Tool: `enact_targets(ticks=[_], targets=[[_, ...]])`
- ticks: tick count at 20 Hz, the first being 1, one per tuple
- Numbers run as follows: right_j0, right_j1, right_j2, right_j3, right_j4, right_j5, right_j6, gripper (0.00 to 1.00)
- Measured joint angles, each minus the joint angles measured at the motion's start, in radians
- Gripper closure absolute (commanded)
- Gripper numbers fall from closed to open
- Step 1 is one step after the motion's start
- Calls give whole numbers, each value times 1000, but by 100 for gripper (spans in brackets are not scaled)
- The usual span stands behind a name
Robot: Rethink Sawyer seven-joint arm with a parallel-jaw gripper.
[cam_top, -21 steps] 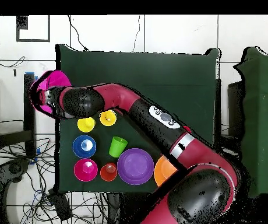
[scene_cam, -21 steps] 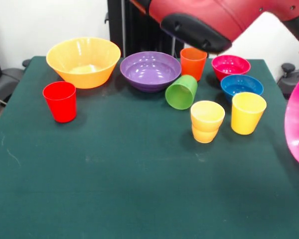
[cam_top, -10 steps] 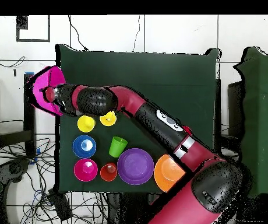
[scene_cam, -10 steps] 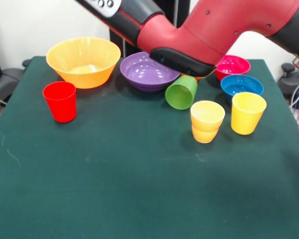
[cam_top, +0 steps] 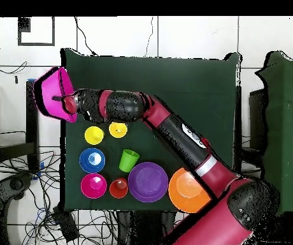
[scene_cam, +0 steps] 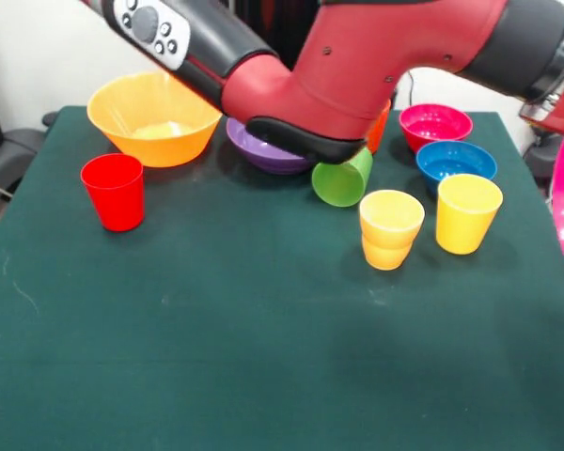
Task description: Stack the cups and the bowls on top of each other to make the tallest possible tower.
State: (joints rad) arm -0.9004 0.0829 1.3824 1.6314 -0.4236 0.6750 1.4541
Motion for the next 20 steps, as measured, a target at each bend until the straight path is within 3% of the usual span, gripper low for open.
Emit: enact_targets(ticks=[6, 20], targets=[[-35, 30, 19, -12, 10, 120, -137, 100], [-16, 112, 19, -151, 98, 424, -226, 100]])
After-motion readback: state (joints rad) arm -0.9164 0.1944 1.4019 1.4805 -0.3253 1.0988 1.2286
